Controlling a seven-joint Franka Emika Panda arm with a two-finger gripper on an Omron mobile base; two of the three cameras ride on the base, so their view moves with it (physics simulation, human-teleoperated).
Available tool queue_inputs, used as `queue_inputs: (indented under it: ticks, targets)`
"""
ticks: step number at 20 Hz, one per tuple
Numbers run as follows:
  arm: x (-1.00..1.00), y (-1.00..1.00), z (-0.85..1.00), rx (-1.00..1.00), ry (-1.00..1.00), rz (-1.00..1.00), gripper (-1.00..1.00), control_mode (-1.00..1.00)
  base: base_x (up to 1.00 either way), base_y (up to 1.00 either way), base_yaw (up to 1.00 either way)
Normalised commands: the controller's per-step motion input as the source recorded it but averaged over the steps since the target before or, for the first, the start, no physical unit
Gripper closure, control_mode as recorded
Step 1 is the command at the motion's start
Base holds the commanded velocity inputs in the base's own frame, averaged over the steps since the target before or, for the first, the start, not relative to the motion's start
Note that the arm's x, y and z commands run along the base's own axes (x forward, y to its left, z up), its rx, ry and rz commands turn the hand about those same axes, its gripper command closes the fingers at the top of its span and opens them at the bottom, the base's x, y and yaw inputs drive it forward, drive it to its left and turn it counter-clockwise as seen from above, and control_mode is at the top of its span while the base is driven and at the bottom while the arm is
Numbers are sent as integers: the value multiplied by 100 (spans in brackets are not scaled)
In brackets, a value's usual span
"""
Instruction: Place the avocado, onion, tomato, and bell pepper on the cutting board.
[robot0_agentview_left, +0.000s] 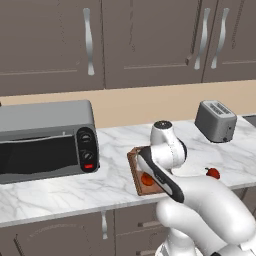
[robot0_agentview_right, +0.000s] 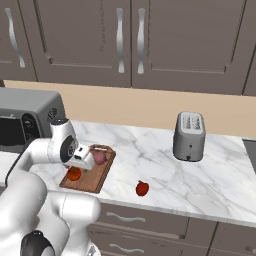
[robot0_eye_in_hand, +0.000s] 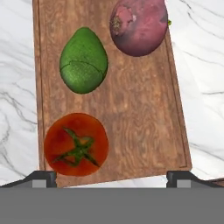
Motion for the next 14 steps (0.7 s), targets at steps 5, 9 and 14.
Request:
queue_inputs:
  ticks: [5, 9, 14]
  targets:
    - [-2, -38, 24, 0, 0, 0, -100, -100, 0, 0, 0]
    - [-3, -48, 19, 0, 0, 0, -100, -100, 0, 0, 0]
    - [-3, -52, 8, 0, 0, 0, -100, -100, 0, 0, 0]
